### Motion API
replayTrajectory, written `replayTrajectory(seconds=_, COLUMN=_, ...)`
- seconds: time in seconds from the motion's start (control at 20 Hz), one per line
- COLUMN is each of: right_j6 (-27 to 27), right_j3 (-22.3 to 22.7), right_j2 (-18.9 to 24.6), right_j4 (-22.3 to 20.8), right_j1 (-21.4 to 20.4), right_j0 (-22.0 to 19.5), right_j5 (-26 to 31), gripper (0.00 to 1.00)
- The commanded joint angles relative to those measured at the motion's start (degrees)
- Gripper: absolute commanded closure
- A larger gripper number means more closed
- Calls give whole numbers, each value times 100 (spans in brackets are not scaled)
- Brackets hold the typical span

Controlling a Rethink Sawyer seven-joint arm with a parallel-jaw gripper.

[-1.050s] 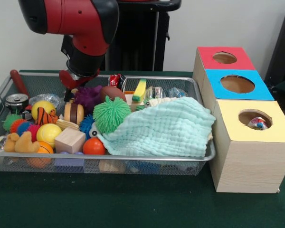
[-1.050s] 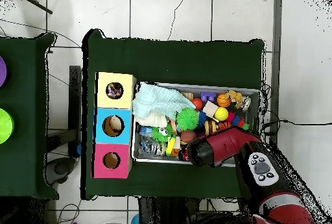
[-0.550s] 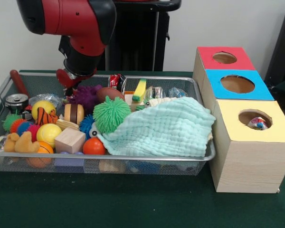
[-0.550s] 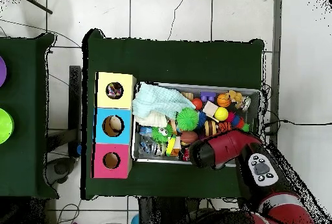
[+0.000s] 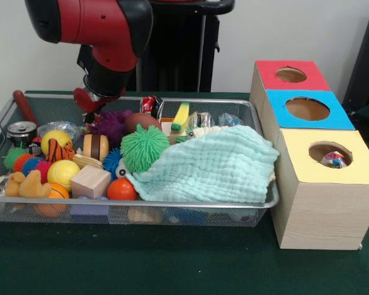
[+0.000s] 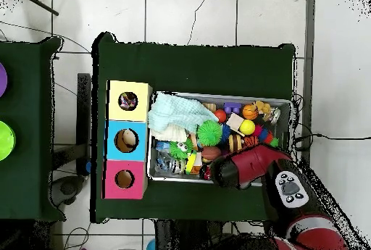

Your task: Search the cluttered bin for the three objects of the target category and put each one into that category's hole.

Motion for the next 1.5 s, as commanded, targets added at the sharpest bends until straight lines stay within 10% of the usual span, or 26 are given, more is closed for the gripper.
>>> replayTrajectory(seconds=0.05, right_j6=-651, right_j3=831, right_j2=666, right_j4=1006, right_j1=-1853, right_j0=-378, right_j5=298, gripper=100)
replayTrajectory(seconds=0.45, right_j6=-1534, right_j3=819, right_j2=1526, right_j4=1794, right_j1=-2934, right_j0=-601, right_j5=653, gripper=100)
replayTrajectory(seconds=1.15, right_j6=-394, right_j3=1052, right_j2=2308, right_j4=3647, right_j1=-3512, right_j0=-421, right_j5=924, gripper=100)
replayTrajectory(seconds=1.5, right_j6=342, right_j3=730, right_j2=2049, right_j4=3808, right_j1=-3291, right_j0=238, right_j5=767, gripper=100)
